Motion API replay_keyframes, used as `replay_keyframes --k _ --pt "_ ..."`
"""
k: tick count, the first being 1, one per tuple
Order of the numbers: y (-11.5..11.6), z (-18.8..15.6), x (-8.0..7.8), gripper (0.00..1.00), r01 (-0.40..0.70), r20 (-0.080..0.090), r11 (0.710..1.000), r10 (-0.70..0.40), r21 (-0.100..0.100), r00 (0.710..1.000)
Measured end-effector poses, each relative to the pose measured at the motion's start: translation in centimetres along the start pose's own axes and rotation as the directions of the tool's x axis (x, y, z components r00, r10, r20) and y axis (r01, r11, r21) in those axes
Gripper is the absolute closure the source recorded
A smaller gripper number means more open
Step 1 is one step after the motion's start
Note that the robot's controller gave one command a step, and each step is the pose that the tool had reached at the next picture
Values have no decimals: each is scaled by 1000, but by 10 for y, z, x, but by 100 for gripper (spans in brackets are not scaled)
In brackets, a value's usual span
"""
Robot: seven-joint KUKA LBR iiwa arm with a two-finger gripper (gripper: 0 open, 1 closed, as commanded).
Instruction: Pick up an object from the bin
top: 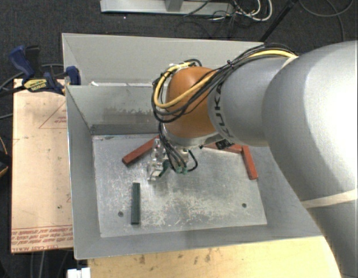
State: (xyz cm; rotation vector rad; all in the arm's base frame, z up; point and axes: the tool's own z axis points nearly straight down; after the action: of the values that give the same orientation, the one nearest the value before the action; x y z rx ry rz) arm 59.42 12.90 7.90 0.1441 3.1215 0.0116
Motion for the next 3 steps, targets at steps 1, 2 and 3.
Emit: replay_keyframes --k 1,2,3 --pt "0 0 0 100 0 0 1000 0 0 1000" --pt "-15 2 -13 0 152 -1 988 -152 0 988" --pt "-15 2 -13 0 151 -1 988 -151 0 988"
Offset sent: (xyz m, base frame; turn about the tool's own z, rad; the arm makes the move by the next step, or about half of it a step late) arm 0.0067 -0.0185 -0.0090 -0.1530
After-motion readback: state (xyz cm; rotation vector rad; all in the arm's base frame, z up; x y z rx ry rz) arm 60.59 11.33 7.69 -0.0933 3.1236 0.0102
